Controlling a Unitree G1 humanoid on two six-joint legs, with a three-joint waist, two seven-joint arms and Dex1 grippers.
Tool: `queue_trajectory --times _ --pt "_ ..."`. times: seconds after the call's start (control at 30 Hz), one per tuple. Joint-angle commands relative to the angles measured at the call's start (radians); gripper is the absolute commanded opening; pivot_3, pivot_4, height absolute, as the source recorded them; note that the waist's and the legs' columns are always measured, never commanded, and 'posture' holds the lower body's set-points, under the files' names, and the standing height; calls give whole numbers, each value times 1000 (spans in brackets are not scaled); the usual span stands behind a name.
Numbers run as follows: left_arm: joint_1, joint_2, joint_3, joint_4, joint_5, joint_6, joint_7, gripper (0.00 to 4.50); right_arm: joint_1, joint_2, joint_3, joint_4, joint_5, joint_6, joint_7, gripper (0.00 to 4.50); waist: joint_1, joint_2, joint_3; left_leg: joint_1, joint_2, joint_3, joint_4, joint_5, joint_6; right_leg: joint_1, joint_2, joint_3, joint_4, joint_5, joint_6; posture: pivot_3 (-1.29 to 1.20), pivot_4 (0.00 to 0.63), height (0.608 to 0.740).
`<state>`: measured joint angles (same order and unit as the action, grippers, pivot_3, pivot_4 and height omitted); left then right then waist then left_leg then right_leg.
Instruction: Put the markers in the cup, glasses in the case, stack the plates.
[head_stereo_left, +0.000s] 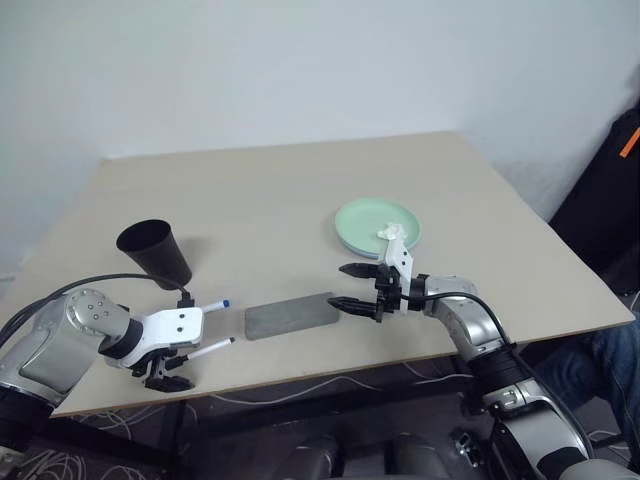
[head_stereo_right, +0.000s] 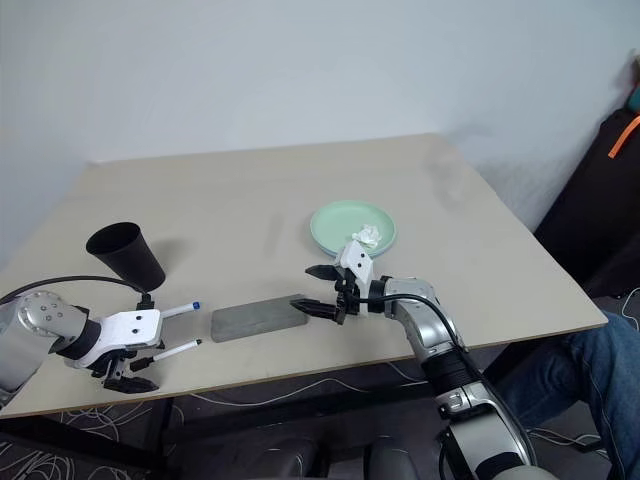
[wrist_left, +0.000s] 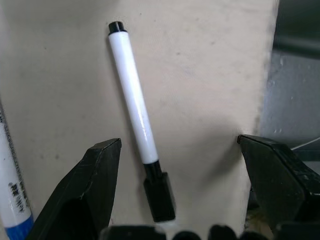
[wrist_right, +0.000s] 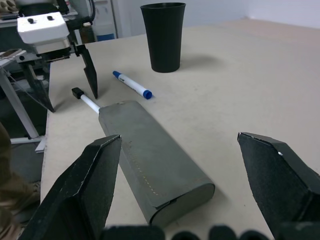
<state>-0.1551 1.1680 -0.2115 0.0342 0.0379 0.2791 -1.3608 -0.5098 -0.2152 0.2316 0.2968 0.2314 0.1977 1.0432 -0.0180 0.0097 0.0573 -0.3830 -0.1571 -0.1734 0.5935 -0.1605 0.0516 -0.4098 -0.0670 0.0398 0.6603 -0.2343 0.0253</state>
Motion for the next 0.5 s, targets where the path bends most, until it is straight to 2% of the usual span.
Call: queue_trajectory --times 0.03,0.33,0.5 --pt "-31 -14 -13 33 29 -14 8 3069 -20 -2 -12 -29 6 -9 -8 4031 2 2 0 0 0 0 0 0 0 0 0 0 0 0 0 0 0 740" --pt "-49 -28 -31 72 34 -40 -14 119 -9 -12 -14 -44 8 -5 -22 4031 7 3 0 0 0 0 -1 0 0 0 -1 0 2 0 0 0 0 740" --pt "-60 -35 -14 72 33 -36 -5 51 -8 -15 -13 -43 7 -5 -23 4031 12 4 0 0 0 0 -1 0 0 -1 -1 0 1 0 0 0 0 740"
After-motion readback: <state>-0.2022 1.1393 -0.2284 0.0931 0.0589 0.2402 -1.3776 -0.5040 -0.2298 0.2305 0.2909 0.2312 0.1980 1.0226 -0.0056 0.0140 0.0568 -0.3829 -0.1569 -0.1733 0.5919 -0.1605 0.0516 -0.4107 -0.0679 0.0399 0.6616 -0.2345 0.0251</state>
